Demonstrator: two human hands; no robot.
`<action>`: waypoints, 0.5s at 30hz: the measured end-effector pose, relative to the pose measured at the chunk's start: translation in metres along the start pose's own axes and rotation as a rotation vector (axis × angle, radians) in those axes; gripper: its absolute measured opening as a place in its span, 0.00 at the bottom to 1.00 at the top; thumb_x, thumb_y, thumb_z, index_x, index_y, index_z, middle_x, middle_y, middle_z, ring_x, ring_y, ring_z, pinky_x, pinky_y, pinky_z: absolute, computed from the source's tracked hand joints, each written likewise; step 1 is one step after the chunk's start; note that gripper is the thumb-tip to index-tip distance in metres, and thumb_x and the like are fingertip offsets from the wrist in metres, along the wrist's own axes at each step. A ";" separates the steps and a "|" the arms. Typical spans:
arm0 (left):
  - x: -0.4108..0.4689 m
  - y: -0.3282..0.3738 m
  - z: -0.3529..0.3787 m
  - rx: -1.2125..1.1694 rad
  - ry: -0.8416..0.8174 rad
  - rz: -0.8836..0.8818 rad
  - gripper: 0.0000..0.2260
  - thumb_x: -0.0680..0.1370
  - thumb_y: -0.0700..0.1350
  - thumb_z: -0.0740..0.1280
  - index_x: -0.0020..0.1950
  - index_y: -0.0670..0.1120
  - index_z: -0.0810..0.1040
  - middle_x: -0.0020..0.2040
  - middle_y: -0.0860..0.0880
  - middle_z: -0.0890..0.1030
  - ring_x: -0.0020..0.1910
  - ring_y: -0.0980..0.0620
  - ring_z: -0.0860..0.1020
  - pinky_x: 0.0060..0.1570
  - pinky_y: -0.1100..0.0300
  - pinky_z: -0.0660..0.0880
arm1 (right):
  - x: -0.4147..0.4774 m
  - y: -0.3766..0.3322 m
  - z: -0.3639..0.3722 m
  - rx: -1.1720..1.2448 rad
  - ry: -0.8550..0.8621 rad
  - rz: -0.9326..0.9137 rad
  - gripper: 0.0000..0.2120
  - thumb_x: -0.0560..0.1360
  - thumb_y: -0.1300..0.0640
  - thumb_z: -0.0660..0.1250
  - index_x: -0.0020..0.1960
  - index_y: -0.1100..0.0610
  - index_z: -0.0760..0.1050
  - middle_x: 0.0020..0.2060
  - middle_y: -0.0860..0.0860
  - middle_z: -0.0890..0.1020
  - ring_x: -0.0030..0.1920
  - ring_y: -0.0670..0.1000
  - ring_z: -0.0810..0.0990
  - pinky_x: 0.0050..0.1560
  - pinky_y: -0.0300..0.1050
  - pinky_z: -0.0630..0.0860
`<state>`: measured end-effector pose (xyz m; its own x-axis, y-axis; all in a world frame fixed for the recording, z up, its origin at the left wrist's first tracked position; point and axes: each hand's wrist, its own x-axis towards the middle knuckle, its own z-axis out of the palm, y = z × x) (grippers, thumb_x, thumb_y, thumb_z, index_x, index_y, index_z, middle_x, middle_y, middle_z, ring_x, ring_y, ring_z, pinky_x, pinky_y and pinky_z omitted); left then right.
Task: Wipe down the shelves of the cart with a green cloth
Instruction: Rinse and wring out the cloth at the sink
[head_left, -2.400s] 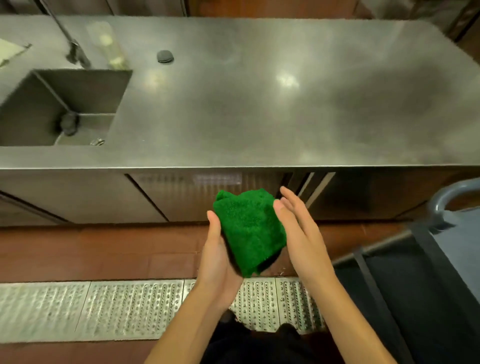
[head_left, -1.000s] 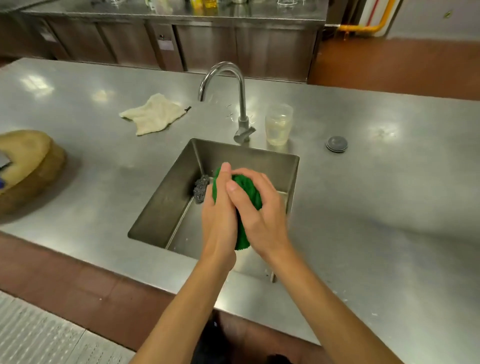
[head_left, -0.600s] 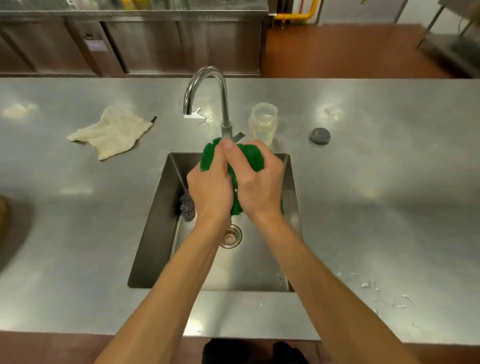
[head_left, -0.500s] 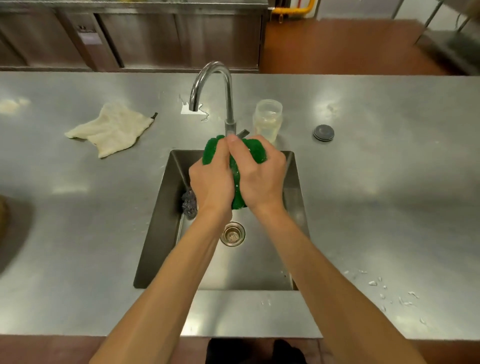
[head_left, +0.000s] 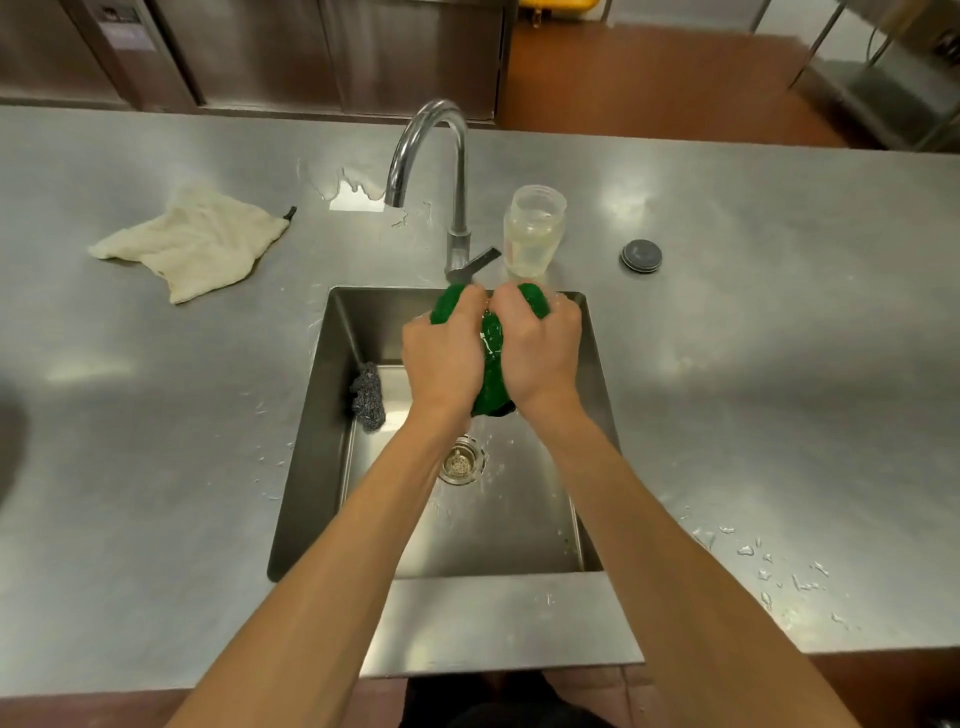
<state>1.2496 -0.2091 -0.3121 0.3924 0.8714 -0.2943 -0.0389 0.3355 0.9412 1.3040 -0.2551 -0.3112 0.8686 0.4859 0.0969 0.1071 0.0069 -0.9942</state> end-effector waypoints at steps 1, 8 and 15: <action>0.001 -0.003 -0.001 0.008 0.017 0.013 0.17 0.70 0.46 0.67 0.22 0.51 0.69 0.24 0.55 0.70 0.28 0.53 0.69 0.35 0.54 0.68 | 0.001 0.002 0.001 -0.018 -0.009 0.005 0.15 0.67 0.55 0.64 0.28 0.64 0.67 0.24 0.54 0.69 0.30 0.53 0.68 0.34 0.53 0.68; -0.003 -0.022 -0.022 0.174 0.050 0.012 0.14 0.74 0.62 0.64 0.45 0.54 0.82 0.44 0.52 0.84 0.48 0.51 0.83 0.55 0.47 0.79 | -0.003 0.021 -0.009 -0.262 -0.214 0.093 0.18 0.74 0.42 0.68 0.39 0.58 0.74 0.40 0.54 0.79 0.41 0.49 0.79 0.42 0.45 0.76; -0.009 -0.027 -0.036 0.489 0.094 0.201 0.14 0.79 0.57 0.64 0.48 0.50 0.83 0.40 0.52 0.83 0.43 0.57 0.81 0.49 0.55 0.79 | -0.004 0.044 -0.028 -0.726 -0.202 -0.163 0.25 0.72 0.31 0.63 0.43 0.55 0.72 0.47 0.49 0.69 0.51 0.50 0.69 0.51 0.42 0.70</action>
<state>1.2139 -0.2130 -0.3408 0.3368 0.9370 -0.0927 0.3363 -0.0278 0.9413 1.3191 -0.2813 -0.3540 0.7170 0.6784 0.1602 0.5773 -0.4490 -0.6820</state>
